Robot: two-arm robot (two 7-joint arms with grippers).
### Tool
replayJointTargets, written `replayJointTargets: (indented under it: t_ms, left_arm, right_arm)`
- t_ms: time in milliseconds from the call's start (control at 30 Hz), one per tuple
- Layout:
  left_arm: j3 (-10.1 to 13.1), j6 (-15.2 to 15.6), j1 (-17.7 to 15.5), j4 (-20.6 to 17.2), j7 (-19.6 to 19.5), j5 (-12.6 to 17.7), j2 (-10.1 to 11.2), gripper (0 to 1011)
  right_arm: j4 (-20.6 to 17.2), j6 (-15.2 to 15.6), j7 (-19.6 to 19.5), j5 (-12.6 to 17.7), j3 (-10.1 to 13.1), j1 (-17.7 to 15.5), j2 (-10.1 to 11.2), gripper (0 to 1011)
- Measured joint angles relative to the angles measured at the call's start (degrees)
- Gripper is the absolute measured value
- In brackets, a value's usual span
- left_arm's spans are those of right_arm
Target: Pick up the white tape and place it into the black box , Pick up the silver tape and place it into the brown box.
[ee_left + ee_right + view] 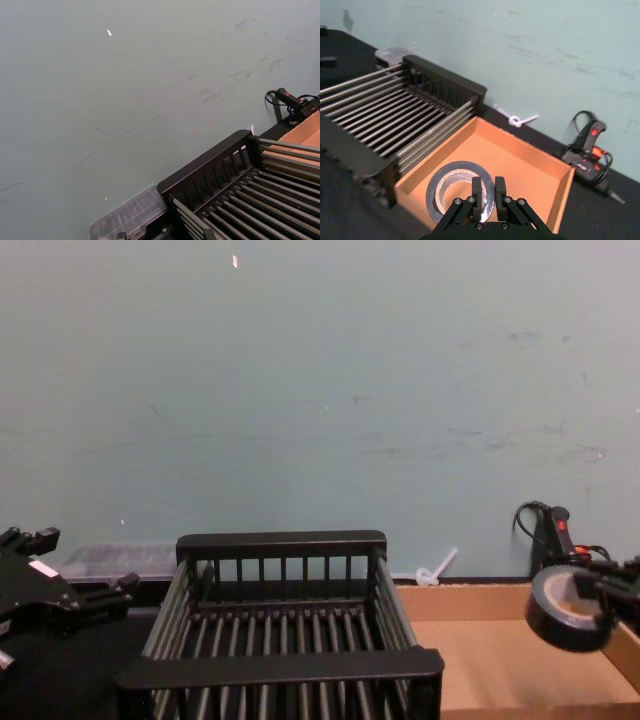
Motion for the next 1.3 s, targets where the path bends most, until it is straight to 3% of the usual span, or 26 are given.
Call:
replayJointTargets:
  t_ms: [300, 633, 1000, 1300]
  left_arm:
    - [0.00, 0.00, 0.00, 0.00, 0.00, 0.00, 0.00, 1001]
    - [0.00, 0.00, 0.00, 0.00, 0.00, 0.00, 0.00, 1001]
    - [0.00, 0.00, 0.00, 0.00, 0.00, 0.00, 0.00, 1001]
    - [0.00, 0.00, 0.00, 0.00, 0.00, 0.00, 0.00, 1001]
  right_arm:
    - [6.78, -0.31, -0.31, -2.58, -1.30, 6.26, -3.60, 158]
    - [17.41, 0.20, 0.07, -5.00, -3.25, 14.28, -8.43, 158]
    - [24.31, 2.65, 0.76, -5.53, -4.06, 18.23, -11.82, 158]
    - [25.62, 3.05, 0.79, -5.80, -4.21, 18.87, -12.52, 158]
